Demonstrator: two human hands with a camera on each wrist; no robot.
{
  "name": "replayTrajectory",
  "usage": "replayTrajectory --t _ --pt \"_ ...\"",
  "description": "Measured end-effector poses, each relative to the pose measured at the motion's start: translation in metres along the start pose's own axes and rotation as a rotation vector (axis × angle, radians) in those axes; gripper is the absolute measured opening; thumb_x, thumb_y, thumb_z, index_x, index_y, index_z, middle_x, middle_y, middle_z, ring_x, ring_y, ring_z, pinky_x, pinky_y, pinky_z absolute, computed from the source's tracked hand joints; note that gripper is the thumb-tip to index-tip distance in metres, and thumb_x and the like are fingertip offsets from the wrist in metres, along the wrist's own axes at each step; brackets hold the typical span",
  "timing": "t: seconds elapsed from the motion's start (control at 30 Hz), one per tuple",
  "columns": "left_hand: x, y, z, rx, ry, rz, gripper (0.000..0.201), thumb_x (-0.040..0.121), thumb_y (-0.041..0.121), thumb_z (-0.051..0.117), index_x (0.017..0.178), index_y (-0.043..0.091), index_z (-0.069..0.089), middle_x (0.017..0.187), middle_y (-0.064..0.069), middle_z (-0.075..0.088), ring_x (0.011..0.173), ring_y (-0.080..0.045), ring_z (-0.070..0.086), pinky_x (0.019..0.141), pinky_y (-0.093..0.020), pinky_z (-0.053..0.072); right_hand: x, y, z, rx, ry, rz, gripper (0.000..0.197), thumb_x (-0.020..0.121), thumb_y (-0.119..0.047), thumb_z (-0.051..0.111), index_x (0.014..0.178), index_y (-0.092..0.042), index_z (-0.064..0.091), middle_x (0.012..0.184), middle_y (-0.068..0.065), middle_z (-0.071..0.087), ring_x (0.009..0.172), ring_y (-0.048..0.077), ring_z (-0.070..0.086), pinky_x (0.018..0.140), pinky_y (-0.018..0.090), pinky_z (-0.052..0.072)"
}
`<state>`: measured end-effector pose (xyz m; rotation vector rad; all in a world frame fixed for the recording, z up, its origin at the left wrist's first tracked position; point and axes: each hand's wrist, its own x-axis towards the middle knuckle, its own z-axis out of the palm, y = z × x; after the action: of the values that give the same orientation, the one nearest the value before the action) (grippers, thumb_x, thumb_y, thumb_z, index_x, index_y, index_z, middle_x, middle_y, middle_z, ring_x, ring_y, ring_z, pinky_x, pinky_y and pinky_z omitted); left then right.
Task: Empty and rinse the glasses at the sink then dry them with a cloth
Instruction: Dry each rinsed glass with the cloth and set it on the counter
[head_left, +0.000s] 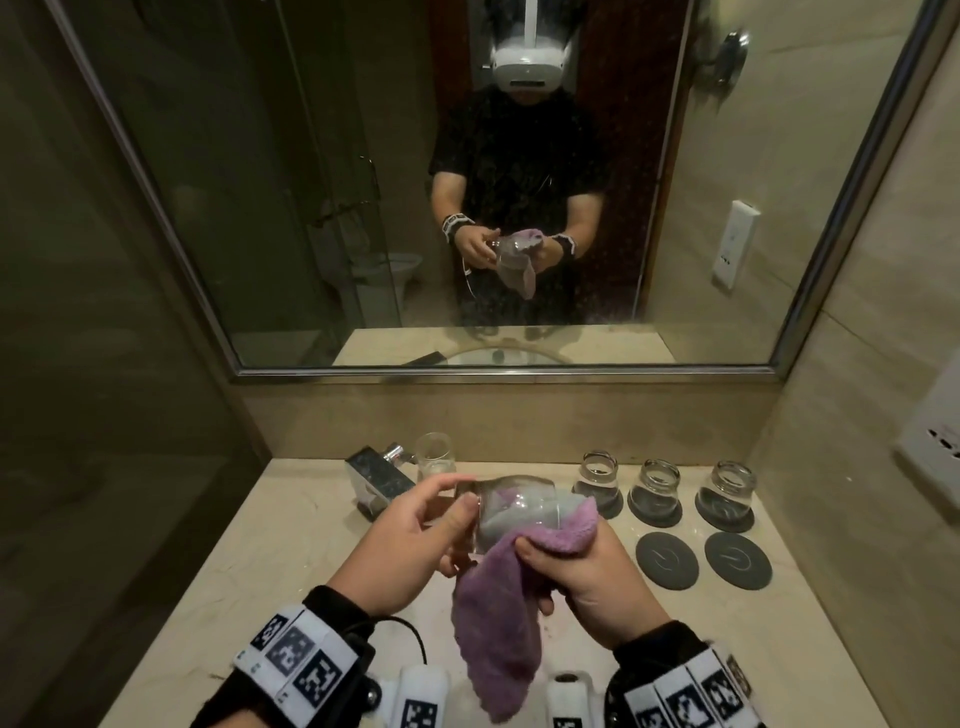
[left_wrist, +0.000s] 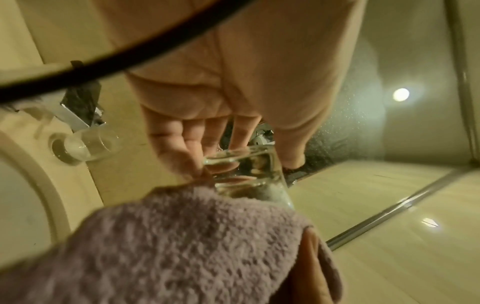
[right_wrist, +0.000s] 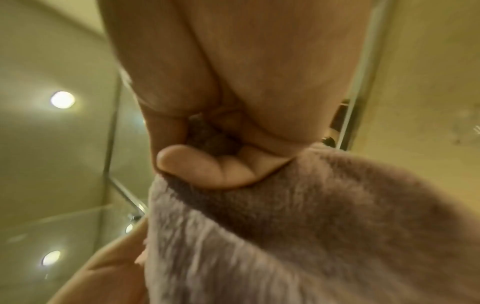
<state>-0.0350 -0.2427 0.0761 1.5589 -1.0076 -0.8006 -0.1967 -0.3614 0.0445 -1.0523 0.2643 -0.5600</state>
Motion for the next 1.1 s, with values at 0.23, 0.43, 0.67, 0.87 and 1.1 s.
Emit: replayTrajectory --t 0.23,0.43,0.67,0.87,1.1 --pt "0.000 -0.004 -0.003 0.056 -0.043 -0.041 0.063 0.076 0.061 0.070 0.132 0.038 0.052 0.113 0.003 0.065 0.083 -0.012 0.068 0.067 -0.024 0.054 0.001 0.004 -0.003 0.112 0.050 0.006 0.066 0.058 -0.032 0.090 0.098 0.012 0.063 0.076 0.022 0.058 0.044 0.014 0.047 0.034 0.019 0.037" --pt "-0.005 -0.004 0.002 0.201 -0.047 0.018 0.045 0.091 0.028 0.066 0.132 0.040 0.052 0.117 0.012 0.061 0.089 -0.015 0.066 0.076 -0.027 0.055 -0.003 0.006 0.000 0.052 0.038 0.009 0.038 0.070 -0.023 0.077 0.099 0.001 0.069 0.073 0.020 0.057 0.047 0.015 0.043 0.036 0.019 0.033" --pt "-0.006 -0.004 0.008 -0.018 0.029 -0.085 0.031 0.091 0.031 0.059 0.122 0.026 0.060 0.093 0.000 0.067 0.065 -0.007 0.063 0.063 -0.026 0.052 -0.008 0.007 0.003 0.093 0.021 0.014 0.038 0.077 -0.001 0.069 0.112 0.010 0.060 0.087 0.019 0.068 0.062 0.012 0.063 0.048 0.015 0.046" --pt "-0.014 -0.001 0.004 0.283 0.021 0.089 0.045 0.086 0.039 0.069 0.127 0.047 0.053 0.107 0.016 0.065 0.093 0.002 0.063 0.080 -0.022 0.054 -0.009 0.009 0.001 0.214 0.086 0.063 0.042 0.069 -0.017 0.082 0.097 0.009 0.064 0.076 0.019 0.061 0.048 0.014 0.050 0.034 0.017 0.037" --pt "-0.010 -0.005 0.007 0.233 0.039 0.047 0.047 0.085 0.041 0.068 0.129 0.028 0.056 0.103 0.011 0.066 0.077 -0.007 0.064 0.073 -0.029 0.056 -0.010 0.008 -0.001 0.137 0.109 0.020 0.053 0.058 -0.032 0.090 0.091 0.003 0.068 0.081 0.022 0.053 0.052 0.018 0.041 0.038 0.022 0.032"
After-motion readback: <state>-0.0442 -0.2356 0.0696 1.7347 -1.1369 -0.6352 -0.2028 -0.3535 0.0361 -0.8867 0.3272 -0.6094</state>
